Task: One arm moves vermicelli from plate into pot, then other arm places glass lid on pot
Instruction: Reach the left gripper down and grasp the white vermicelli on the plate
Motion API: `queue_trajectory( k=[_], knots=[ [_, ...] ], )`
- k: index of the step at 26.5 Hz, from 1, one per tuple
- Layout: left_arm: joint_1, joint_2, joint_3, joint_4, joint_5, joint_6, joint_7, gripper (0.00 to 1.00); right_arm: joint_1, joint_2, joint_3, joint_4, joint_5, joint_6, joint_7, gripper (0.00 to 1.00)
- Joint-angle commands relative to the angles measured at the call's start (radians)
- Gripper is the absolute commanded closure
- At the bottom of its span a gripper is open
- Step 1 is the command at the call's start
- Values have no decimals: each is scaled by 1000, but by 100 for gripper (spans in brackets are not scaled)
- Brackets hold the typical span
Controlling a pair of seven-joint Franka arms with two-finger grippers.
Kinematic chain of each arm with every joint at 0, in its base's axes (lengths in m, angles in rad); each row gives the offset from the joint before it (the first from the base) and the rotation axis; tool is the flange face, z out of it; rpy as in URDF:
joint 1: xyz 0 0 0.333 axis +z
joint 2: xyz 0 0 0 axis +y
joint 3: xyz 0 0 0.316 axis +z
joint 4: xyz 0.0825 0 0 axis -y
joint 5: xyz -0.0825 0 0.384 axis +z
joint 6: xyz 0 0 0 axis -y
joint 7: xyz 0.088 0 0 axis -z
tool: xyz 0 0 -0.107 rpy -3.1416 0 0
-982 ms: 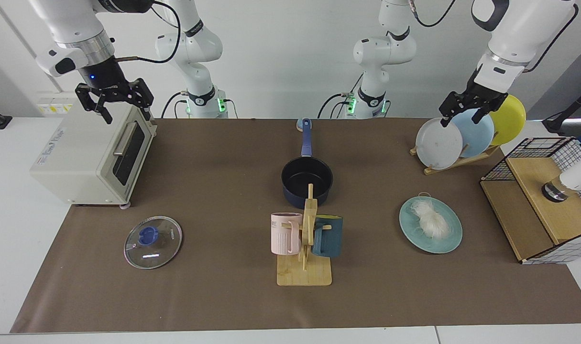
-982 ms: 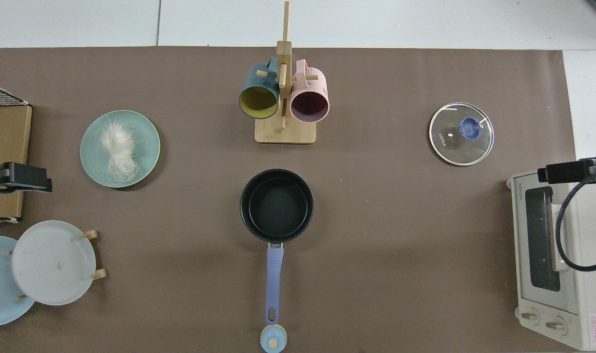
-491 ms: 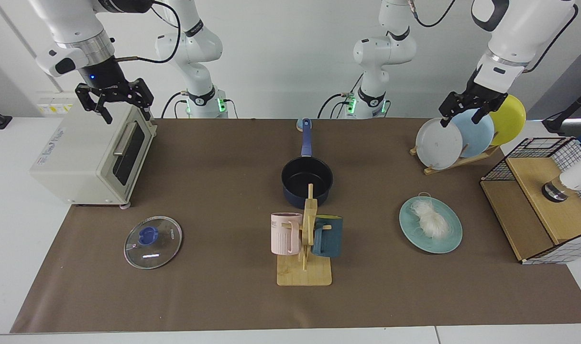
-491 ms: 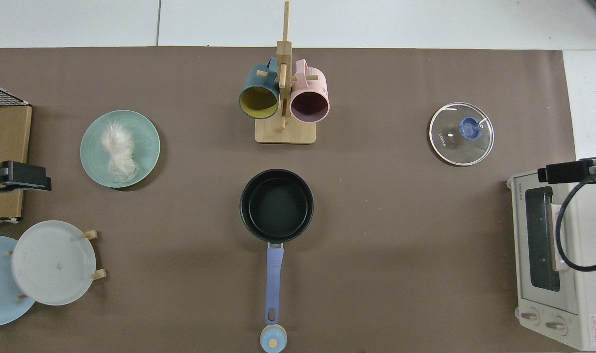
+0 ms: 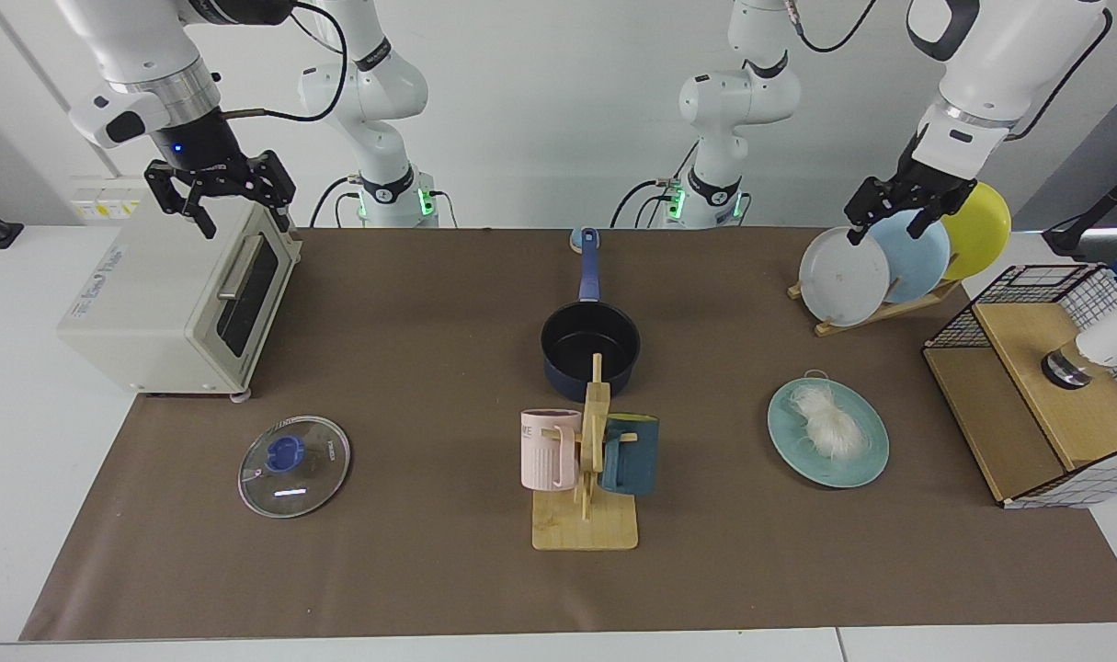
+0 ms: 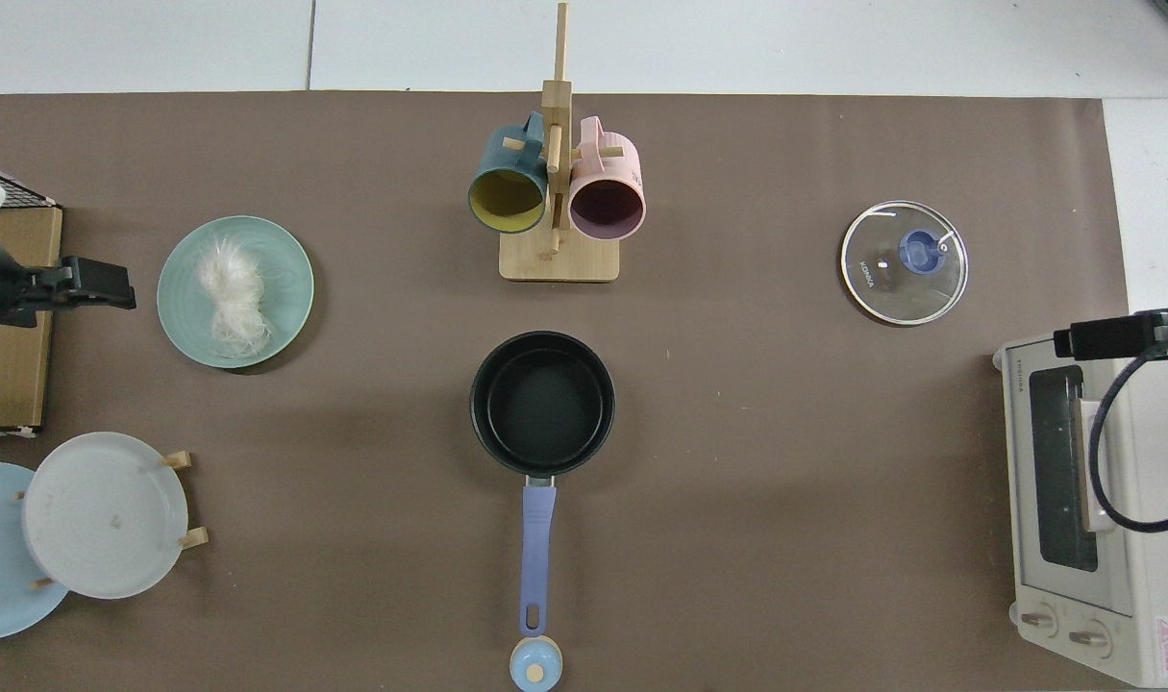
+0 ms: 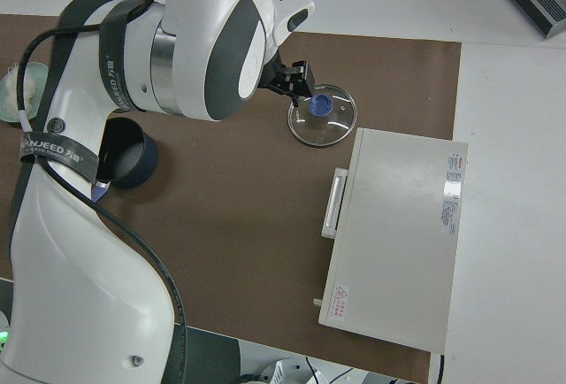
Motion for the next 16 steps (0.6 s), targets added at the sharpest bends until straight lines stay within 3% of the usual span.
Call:
queue_trajectory(
  k=[1,8,16],
  knots=[
    [29,67,9,5,-14,132,-13,0,-2,-4,4,-10,-6,16,17,0],
    [15,219,-6,27,-4,251,-148,0,-2,-4,4,-10,-6,16,17,0],
    [-3,377,-19,150,-4,270,-246,0,-2,-4,4,-10,-6,16,17,0]
  ],
)
